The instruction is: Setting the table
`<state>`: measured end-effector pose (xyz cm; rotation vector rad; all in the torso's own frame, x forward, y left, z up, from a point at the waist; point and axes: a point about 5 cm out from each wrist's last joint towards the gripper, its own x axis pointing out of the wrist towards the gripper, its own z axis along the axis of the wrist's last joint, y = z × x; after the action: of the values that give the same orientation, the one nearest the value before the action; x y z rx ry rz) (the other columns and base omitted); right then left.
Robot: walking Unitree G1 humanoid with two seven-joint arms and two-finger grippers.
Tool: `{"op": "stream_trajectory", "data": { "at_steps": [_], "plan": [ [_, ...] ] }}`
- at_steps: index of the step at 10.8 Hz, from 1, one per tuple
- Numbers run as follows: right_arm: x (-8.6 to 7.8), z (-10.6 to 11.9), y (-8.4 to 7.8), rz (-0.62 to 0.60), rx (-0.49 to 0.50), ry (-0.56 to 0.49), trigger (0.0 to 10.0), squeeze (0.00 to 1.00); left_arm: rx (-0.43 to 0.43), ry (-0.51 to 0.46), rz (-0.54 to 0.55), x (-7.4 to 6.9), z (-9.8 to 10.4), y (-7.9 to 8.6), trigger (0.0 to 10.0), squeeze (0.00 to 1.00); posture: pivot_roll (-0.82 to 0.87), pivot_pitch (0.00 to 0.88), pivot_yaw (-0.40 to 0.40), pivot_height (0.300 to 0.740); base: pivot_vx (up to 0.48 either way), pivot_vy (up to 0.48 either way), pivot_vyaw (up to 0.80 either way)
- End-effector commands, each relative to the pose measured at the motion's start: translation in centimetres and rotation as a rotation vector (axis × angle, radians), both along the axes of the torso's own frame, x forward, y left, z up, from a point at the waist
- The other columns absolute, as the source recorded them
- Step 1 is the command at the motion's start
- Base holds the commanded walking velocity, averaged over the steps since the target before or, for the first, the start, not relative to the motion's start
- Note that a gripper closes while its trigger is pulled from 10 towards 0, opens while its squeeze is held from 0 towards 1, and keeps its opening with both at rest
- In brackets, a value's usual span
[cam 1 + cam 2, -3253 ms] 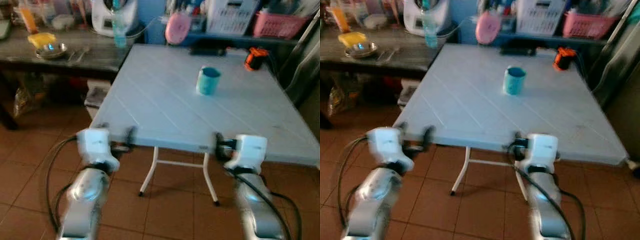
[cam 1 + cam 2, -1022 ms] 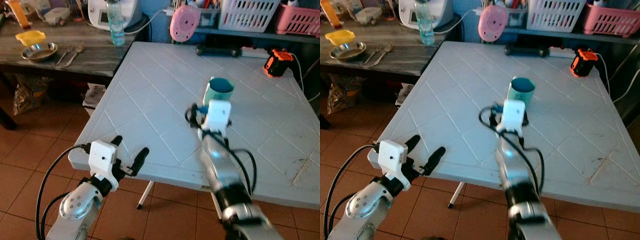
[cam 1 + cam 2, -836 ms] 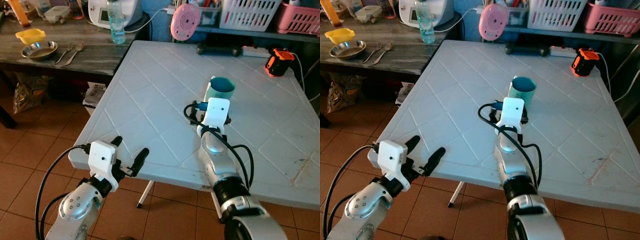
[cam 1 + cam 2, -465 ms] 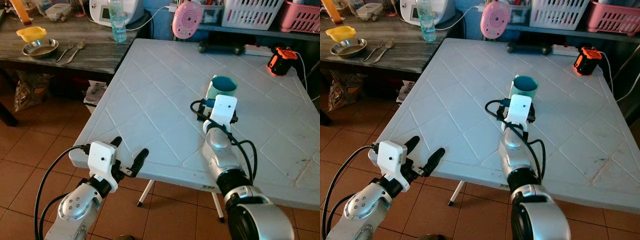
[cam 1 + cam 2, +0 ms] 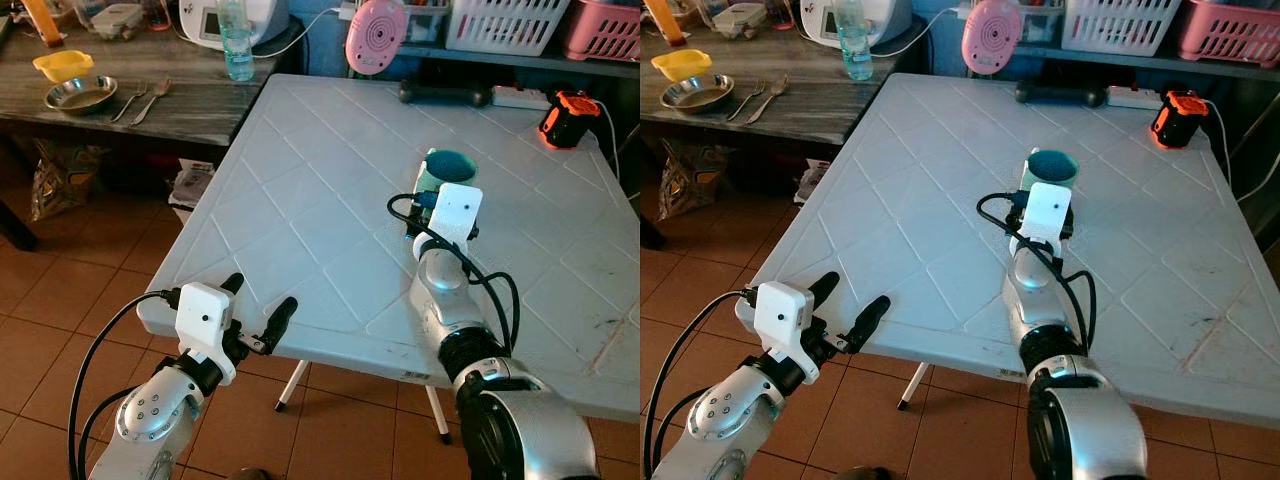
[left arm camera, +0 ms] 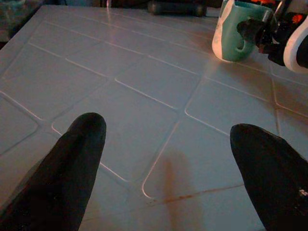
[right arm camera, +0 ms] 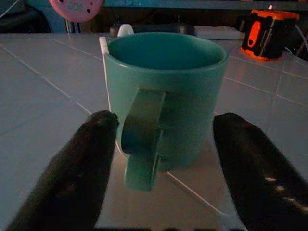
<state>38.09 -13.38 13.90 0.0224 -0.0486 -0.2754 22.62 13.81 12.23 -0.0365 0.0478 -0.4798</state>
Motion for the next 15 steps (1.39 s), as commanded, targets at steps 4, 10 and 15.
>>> {"op": "stream_trajectory", "data": {
  "at_steps": [4, 10, 15],
  "plan": [
    [0.28, 0.33, -0.07, -0.010, 0.005, -0.006, 0.0, 0.00, 0.007, -0.002, -0.004, 0.05, 0.17, 0.14, 10.0, 0.00, 0.25, 0.115, 0.008, 0.740, 0.000, 0.000, 0.00],
    [0.09, -0.39, -0.02, 0.001, -0.002, 0.019, 0.0, 0.00, 0.015, 0.000, 0.001, -0.04, 0.03, 0.24, 10.0, 0.00, 0.26, 0.116, 0.008, 0.740, 0.000, 0.000, 0.00],
    [0.08, -0.59, -0.40, 0.010, -0.022, 0.030, 0.0, 0.00, 0.024, -0.002, 0.005, 0.13, 0.01, 0.24, 10.0, 0.00, 0.26, 0.107, 0.009, 0.740, 0.000, 0.000, 0.00]
  ]
}}
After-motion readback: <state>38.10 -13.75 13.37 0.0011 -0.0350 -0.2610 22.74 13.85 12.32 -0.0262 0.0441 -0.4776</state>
